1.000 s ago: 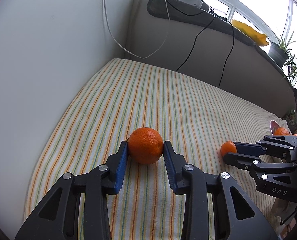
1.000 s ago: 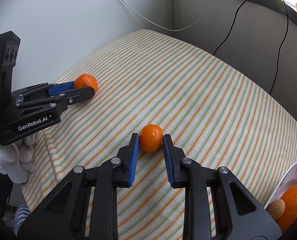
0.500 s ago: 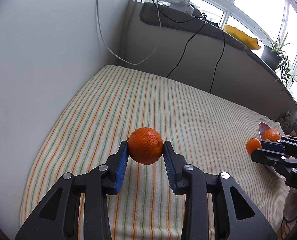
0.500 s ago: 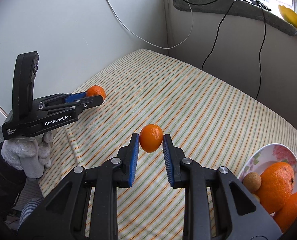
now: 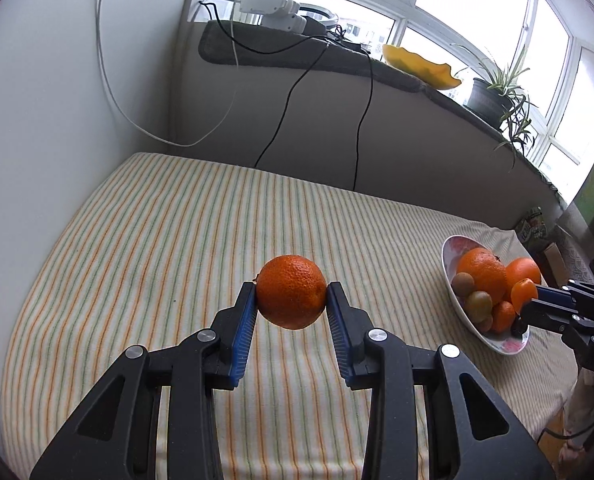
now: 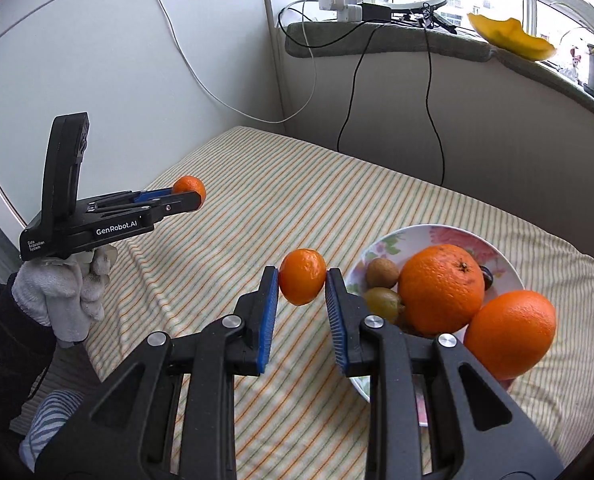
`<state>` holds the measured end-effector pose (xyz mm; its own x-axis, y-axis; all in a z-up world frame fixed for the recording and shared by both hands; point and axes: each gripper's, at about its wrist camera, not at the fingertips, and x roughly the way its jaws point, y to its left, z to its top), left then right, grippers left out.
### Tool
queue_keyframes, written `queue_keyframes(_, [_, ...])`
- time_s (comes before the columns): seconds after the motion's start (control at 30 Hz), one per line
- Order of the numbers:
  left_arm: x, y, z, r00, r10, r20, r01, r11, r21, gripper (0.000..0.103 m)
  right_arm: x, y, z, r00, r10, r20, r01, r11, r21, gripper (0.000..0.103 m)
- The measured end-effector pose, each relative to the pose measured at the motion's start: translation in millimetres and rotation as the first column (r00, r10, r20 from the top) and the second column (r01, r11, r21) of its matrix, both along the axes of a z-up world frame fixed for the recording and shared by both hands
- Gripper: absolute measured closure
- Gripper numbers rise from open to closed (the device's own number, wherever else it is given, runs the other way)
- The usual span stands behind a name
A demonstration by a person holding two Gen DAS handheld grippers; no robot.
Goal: Organize fruits
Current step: 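Carry both fruits onto the plate and open the left and right tools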
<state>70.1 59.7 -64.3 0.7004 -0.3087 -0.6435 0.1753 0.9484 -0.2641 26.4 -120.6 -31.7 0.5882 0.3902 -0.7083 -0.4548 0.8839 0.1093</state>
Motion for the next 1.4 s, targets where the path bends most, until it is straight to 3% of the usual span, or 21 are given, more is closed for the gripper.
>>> queue_keyframes(0.27, [2.8,-37.7,4.9,0.997,-0.077,0.009,0.077,0.997,-0.023,0.069,-25.2,-47.8,-1.5,0.995,-0.097,0.025,0.098,0.994,-0.042,0.078])
queue_keyframes(0.5, [13.7,-74.2,7.8,0.988,-0.152,0.015,0.152,0.988,-0.018,0.069,-41.5,-64.8,-12.6,0.991,-0.133,0.022,0.134,0.988,-0.08,0.078])
queue_keyframes(1.07, [40.2,-142.2,5.9,0.962,-0.274,-0.012,0.275,0.961,0.013,0.069,-39.0,-56.9,-33.2,0.993,-0.115,-0.004,0.114,0.991,-0.075,0.078])
queue_keyframes(1.4, [50.6,-157.2,-0.9,0.953,-0.3,-0.04,0.301,0.954,0.011,0.069,-32.1,-51.2,-38.3,0.994,-0.11,-0.019,0.109,0.992,-0.058,0.078])
